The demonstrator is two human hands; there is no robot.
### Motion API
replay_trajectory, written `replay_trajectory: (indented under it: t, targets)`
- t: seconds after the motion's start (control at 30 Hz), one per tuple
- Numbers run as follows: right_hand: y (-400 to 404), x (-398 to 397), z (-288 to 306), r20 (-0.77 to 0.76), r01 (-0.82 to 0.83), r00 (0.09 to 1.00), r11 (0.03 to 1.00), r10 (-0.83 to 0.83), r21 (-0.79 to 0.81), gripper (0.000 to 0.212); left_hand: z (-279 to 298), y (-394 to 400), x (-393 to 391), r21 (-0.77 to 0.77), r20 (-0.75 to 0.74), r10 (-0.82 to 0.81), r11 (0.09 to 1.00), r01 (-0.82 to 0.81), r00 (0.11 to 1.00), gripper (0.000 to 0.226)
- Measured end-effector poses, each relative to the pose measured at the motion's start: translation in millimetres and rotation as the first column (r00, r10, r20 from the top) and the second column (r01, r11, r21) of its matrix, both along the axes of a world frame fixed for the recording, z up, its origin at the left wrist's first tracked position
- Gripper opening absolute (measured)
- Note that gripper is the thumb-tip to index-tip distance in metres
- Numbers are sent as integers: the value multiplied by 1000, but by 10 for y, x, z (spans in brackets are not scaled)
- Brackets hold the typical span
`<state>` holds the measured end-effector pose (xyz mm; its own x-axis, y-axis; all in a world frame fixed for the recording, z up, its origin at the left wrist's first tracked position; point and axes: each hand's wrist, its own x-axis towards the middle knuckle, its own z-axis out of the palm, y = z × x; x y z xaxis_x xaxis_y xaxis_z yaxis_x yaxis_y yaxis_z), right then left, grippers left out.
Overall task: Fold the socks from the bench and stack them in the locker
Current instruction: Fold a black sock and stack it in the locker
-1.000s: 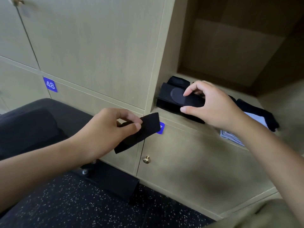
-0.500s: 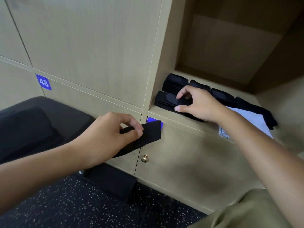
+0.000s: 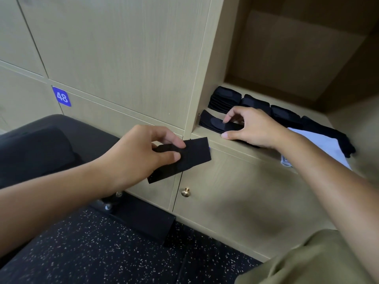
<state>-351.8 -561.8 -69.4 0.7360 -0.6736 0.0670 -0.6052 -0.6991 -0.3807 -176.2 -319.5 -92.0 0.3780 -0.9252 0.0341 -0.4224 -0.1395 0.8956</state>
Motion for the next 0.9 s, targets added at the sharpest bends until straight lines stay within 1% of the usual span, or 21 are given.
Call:
replay_trajectory:
  t: [0.07, 0.17, 0.3, 0.37, 0.43, 0.47, 0.5, 0.53, 0.57, 0.6, 0.63, 0.7, 0.73, 0.8, 0.9]
  targets:
    - [6, -12, 3, -8, 6, 1000, 1000, -6, -20, 37, 24, -5, 32, -20, -84, 11, 1000, -13, 996, 21]
    - [20, -43, 20, -9, 8, 1000, 1000, -8, -19, 44, 70, 0, 76, -67, -202, 29, 997, -43, 979, 23]
    - [23, -78, 15, -16, -13, 1000, 1000, 13, 14, 50, 140, 12, 117, -95, -264, 51, 992, -79, 963, 23]
    - [29, -84, 20, -34, -14, 999, 1000, 14, 16, 54, 162, 21, 123, -97, -306, 57, 991, -91, 950, 28]
    - [52, -74, 23, -56, -5, 998, 999, 4, -34, 59, 168, 25, 128, -99, -344, 77, 988, -118, 936, 36]
    - [69, -62, 22, -33, 10, 999, 996, -12, -86, 59, 167, 24, 129, -104, -360, 90, 985, -135, 929, 38]
    - [89, -45, 23, 38, 40, 999, 991, -35, -130, 53, 170, 25, 125, -113, -379, 101, 982, -154, 920, 39]
    - [140, -21, 32, 151, 87, 987, 985, -64, -151, 43, 171, 26, 123, -128, -401, 110, 976, -175, 909, 37]
    - [219, 8, 53, 274, 135, 957, 982, -95, -129, 30, 175, 27, 116, -145, -425, 118, 970, -196, 897, 34]
    - [319, 35, 83, 369, 164, 920, 985, -131, -60, 22, 177, 27, 112, -164, -448, 124, 962, -218, 886, 31]
    - [423, 60, 105, 426, 167, 890, 985, -165, 33, 25, 181, 29, 103, -181, -464, 131, 954, -239, 876, 28]
    - [672, 99, 150, 441, 112, 873, 965, -209, 235, 34, 190, 35, 81, -213, -457, 150, 939, -271, 877, 21]
    - [811, 115, 174, 439, 68, 872, 941, -217, 330, 35, 195, 37, 64, -227, -420, 164, 933, -279, 893, 19]
    - [1041, 162, 188, 436, -10, 871, 879, -226, 476, 35, 202, 45, 13, -246, -286, 200, 930, -274, 937, 18]
    - [1288, 242, 125, 427, -83, 873, 790, -237, 608, 41, 192, 56, -98, -256, -106, 215, 938, -235, 971, 18]
